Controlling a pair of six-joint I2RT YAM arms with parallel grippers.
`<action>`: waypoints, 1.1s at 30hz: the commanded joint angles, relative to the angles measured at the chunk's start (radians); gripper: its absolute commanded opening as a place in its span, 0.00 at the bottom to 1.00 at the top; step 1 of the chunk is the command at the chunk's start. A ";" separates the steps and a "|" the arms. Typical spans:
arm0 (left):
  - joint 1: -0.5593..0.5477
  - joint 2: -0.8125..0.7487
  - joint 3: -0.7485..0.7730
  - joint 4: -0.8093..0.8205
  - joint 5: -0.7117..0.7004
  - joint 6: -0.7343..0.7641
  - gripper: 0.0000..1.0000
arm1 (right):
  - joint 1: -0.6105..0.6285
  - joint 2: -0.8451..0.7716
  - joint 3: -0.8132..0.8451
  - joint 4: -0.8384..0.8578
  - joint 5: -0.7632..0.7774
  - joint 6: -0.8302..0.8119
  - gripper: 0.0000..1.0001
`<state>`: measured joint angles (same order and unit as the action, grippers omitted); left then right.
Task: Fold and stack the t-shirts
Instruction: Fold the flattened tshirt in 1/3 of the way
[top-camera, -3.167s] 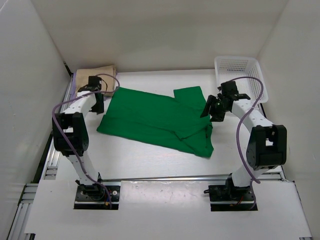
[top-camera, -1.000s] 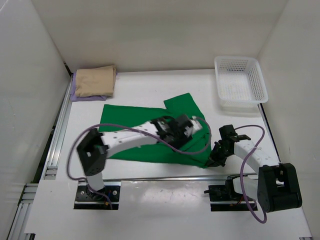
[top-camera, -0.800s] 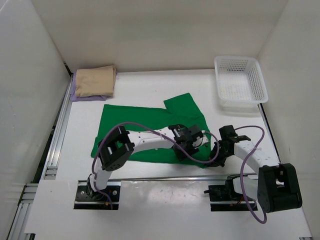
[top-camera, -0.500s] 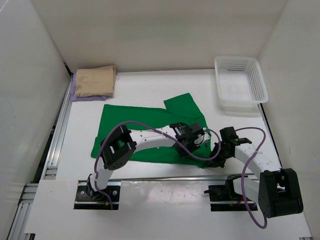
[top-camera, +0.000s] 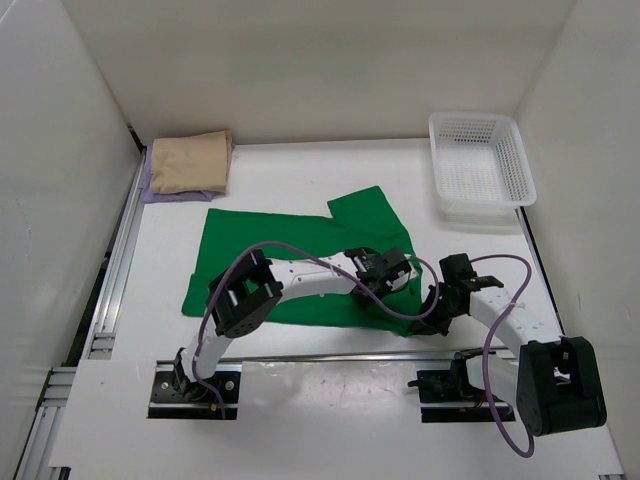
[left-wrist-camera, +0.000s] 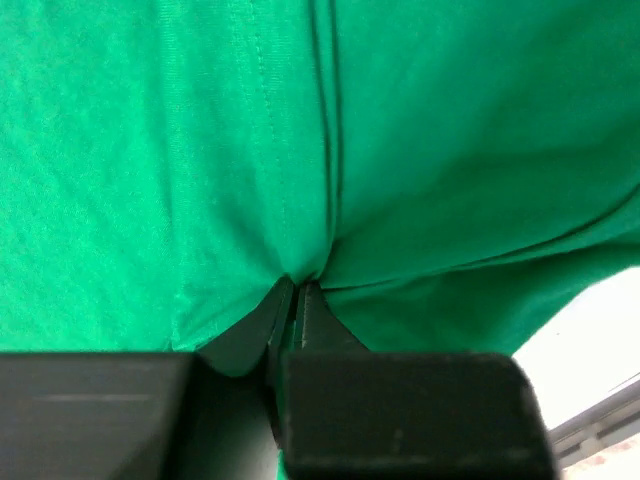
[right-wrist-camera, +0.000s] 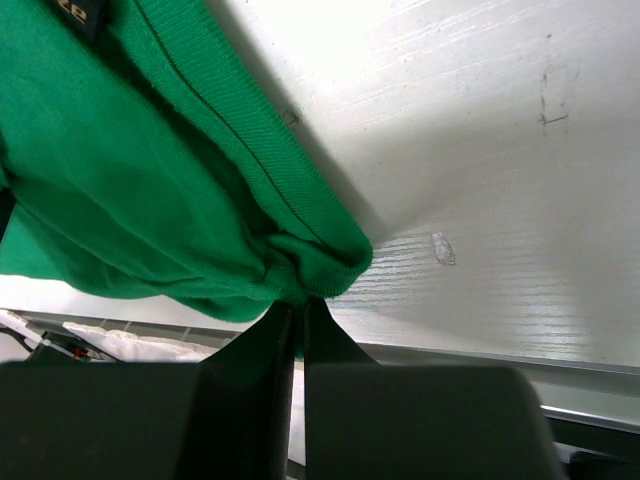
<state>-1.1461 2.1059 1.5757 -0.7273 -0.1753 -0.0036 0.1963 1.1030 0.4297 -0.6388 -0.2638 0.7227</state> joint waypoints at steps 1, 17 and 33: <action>0.022 -0.020 0.035 0.006 -0.049 0.004 0.10 | -0.001 0.014 -0.017 -0.009 0.043 -0.023 0.00; 0.312 0.011 0.110 -0.027 0.108 0.004 0.23 | -0.001 0.014 -0.028 -0.027 0.061 -0.042 0.00; 0.765 -0.452 -0.240 -0.296 0.062 0.004 0.89 | -0.001 0.058 0.073 -0.102 0.098 -0.082 0.04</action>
<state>-0.5491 1.8446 1.4967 -0.8959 -0.0650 0.0013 0.1967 1.1530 0.4721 -0.6807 -0.2367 0.6716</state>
